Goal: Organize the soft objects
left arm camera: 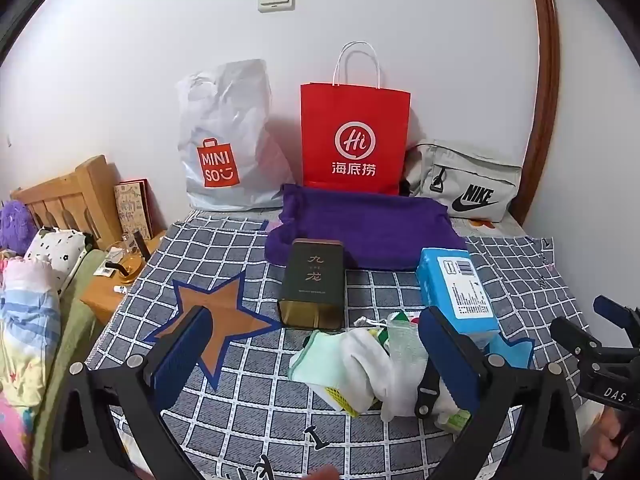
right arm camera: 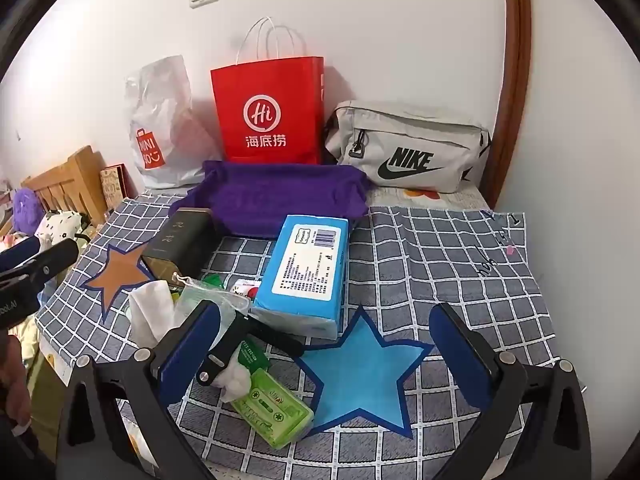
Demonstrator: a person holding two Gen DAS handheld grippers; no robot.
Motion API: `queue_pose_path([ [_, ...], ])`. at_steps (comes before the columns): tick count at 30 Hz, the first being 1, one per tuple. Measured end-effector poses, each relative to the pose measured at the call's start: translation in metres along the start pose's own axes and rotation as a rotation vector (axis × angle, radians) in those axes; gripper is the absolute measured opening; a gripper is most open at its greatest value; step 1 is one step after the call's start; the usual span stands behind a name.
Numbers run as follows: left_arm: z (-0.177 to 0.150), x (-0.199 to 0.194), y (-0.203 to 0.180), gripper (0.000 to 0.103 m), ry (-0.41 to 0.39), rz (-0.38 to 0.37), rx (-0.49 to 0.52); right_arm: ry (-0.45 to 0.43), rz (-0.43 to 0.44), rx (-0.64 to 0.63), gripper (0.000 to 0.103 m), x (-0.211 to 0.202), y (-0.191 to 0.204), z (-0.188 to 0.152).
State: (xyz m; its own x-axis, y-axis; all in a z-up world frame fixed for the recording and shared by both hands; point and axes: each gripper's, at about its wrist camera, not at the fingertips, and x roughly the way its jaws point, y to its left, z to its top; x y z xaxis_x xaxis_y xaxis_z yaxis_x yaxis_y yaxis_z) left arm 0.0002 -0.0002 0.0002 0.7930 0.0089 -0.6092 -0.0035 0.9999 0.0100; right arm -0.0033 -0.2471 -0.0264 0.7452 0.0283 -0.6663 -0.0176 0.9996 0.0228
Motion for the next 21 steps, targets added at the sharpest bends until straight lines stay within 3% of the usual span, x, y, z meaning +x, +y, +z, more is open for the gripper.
queue_pose_path([
  [21,0.002,-0.003,0.002,0.103,-0.023,0.003,-0.01,-0.001,0.008,0.007,0.103,-0.004,0.0,0.001],
])
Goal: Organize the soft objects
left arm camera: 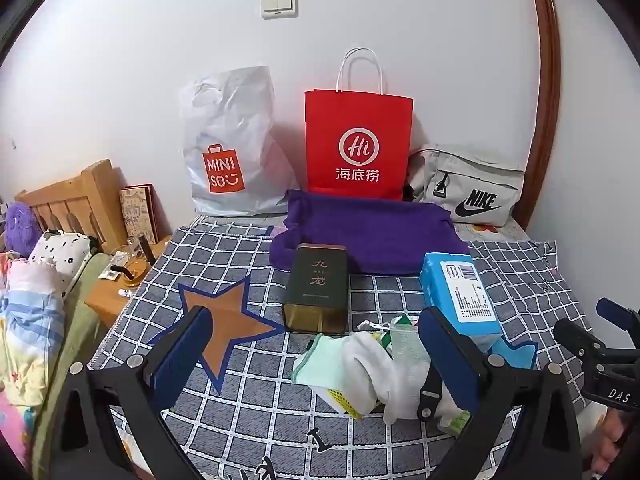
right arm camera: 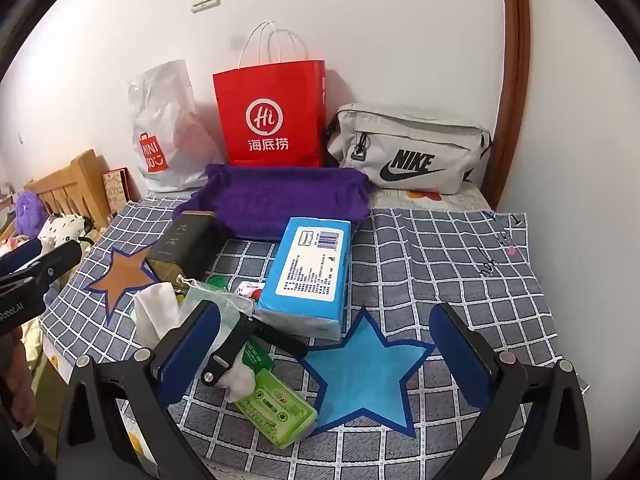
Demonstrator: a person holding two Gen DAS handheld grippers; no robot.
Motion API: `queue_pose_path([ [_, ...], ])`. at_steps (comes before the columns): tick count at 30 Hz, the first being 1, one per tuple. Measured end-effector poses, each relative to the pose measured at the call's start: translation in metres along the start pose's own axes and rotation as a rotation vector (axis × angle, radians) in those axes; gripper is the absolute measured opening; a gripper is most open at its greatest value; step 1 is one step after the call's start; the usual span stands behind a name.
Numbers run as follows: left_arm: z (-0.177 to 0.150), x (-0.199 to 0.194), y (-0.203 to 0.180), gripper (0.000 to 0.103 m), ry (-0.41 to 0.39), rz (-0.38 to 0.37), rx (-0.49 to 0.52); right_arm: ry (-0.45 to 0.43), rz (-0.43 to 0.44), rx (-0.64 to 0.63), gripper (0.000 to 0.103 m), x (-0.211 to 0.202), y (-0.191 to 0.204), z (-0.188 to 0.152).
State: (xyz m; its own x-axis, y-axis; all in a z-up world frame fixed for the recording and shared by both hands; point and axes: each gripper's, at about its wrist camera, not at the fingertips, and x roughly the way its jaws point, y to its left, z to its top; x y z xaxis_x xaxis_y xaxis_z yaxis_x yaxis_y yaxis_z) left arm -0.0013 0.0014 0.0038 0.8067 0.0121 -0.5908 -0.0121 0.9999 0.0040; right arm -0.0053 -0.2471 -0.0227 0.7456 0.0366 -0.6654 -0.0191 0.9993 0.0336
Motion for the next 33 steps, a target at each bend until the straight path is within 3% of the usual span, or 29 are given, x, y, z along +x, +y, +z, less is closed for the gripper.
queue_pose_path([
  [33,0.0003,-0.0031,0.0019,0.103,-0.008,0.002,0.003,-0.011,0.007,0.005,0.103,-0.0059,-0.0006,-0.0021],
])
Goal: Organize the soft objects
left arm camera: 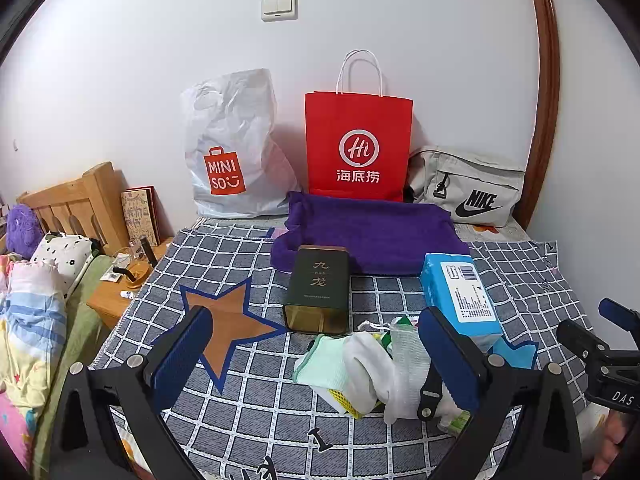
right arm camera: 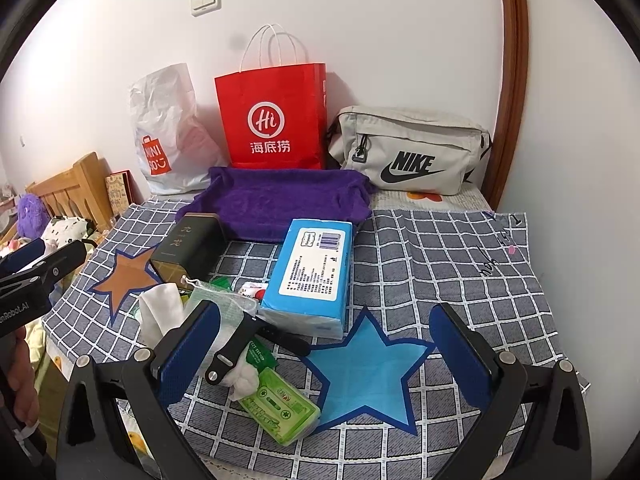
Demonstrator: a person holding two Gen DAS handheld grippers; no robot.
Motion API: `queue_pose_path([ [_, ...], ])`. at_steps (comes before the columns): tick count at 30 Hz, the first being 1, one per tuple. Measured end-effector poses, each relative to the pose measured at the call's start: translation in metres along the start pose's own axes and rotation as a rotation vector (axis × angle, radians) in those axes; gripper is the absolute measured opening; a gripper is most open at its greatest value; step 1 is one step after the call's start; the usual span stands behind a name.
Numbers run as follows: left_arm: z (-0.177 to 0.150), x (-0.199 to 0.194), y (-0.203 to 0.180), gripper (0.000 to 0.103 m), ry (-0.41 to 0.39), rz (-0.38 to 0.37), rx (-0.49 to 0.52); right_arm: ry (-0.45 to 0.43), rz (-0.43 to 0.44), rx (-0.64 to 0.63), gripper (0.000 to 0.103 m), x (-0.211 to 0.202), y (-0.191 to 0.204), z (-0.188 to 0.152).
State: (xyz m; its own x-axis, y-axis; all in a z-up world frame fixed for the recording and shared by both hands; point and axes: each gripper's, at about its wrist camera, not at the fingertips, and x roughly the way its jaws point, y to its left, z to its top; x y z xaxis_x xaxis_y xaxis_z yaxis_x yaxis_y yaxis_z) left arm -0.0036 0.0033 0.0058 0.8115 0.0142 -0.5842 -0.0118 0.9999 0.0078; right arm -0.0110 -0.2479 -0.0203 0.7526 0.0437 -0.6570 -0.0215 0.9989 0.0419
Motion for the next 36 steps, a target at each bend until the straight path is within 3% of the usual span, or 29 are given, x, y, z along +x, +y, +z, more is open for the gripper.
queue_pose_path([
  [36,0.0001,-0.0051,0.0002,0.103,-0.007,0.007,-0.002,-0.004,-0.001,0.003,0.103,-0.0033,0.0004,-0.0007],
])
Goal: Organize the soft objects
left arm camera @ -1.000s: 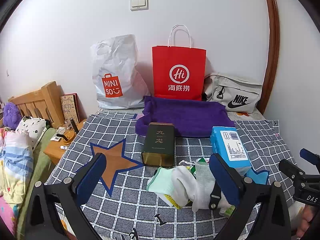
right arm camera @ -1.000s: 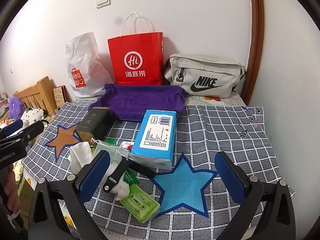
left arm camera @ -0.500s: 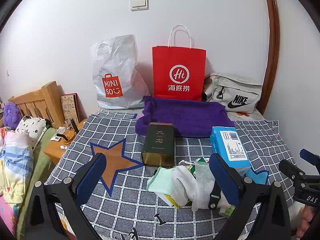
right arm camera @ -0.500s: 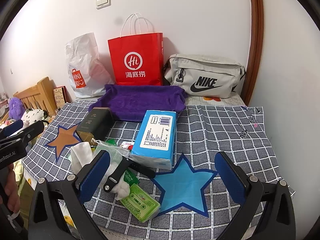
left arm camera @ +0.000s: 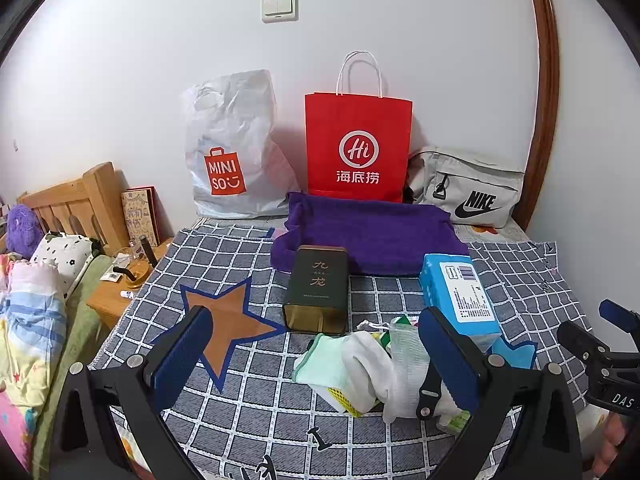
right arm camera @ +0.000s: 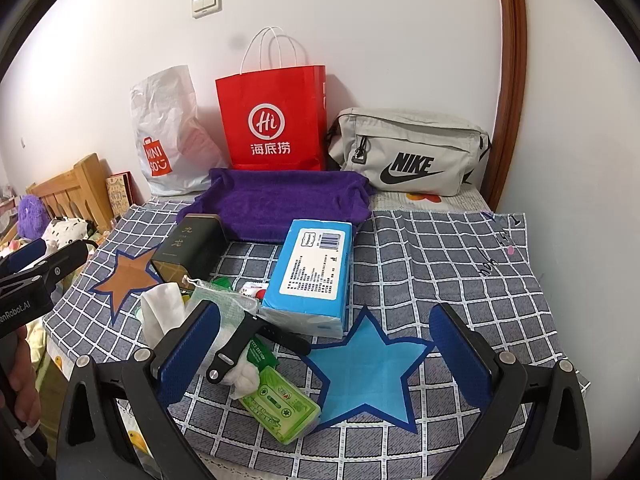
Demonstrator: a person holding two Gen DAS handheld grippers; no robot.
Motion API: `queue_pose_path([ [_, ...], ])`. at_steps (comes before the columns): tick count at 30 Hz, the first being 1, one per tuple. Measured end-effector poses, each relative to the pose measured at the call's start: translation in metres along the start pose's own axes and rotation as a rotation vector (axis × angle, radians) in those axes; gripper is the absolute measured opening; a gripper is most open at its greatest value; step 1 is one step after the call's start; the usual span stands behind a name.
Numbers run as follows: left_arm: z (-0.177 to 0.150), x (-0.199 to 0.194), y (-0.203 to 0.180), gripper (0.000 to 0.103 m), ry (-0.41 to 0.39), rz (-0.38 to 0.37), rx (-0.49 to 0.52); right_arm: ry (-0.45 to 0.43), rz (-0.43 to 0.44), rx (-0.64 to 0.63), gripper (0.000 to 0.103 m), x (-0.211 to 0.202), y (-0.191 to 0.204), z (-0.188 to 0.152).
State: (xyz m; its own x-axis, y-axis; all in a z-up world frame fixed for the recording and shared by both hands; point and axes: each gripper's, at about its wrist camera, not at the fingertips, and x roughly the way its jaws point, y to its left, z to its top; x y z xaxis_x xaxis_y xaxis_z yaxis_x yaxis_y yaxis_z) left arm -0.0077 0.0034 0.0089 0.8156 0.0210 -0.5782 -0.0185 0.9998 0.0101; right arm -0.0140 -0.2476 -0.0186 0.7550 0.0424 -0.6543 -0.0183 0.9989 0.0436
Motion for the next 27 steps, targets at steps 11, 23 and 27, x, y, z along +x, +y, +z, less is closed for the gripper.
queue_pose_path([
  [11,0.001,0.01,-0.004,0.103,0.025,0.007,0.007,-0.003,0.002,-0.016,0.103,0.01,0.0,-0.002],
  [23,-0.028,0.061,0.003,0.103,0.157,0.08,0.038,0.123,0.114,-0.095,0.103,0.062,-0.004,-0.042],
  [27,-0.034,0.067,0.006,0.103,0.171,0.056,0.03,0.169,0.177,-0.127,0.102,0.076,-0.001,-0.062],
])
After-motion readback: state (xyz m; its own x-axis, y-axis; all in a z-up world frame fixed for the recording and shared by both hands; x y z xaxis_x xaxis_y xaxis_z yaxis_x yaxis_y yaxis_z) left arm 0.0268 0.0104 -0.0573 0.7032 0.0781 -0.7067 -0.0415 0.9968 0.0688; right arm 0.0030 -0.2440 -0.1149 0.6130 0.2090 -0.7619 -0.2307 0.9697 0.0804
